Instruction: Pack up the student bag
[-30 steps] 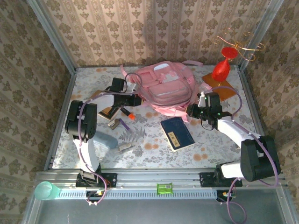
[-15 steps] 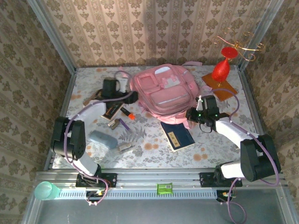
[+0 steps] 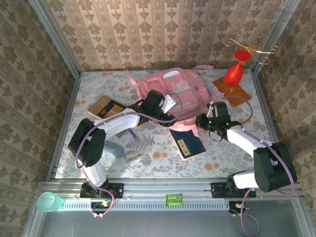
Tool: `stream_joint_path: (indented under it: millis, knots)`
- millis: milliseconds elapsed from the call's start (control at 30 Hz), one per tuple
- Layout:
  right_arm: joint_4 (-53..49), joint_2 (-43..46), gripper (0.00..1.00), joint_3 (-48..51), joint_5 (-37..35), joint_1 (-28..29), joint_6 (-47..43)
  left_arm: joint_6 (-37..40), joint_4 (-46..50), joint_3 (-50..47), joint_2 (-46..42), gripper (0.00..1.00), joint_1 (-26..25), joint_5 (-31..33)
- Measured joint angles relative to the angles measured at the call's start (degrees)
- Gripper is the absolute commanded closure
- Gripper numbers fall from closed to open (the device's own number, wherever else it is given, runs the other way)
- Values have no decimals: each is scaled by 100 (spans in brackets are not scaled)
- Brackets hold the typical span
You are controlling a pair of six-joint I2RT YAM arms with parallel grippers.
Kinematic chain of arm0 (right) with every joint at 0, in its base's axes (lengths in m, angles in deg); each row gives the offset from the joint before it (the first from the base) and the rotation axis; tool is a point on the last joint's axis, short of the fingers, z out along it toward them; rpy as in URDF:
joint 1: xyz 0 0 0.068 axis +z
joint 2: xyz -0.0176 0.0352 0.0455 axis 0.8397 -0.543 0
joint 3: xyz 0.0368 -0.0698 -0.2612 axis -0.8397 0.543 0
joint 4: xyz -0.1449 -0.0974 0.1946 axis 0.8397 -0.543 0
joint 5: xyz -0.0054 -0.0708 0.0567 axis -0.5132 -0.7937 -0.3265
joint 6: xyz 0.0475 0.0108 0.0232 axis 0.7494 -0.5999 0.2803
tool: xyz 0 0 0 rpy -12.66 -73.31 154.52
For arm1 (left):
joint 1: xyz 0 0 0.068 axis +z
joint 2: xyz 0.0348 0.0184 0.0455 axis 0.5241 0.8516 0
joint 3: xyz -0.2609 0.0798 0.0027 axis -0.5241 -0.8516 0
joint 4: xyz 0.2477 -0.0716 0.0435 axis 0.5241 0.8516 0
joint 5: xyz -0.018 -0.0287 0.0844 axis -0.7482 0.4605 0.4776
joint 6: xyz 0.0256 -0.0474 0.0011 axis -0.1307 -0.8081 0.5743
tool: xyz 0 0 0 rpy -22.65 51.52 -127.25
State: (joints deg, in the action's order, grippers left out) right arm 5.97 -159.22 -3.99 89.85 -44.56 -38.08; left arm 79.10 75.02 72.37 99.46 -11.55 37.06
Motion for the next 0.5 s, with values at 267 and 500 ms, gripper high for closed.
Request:
stream_joint_path:
  millis: [267,500]
  knots:
    - [-33,-2,100,-2,2,11,4,680,269,264,227,27,-551,101]
    - [-44,-2,100,-2,-20,15,-4,833,411,588,678,61,-470,-35]
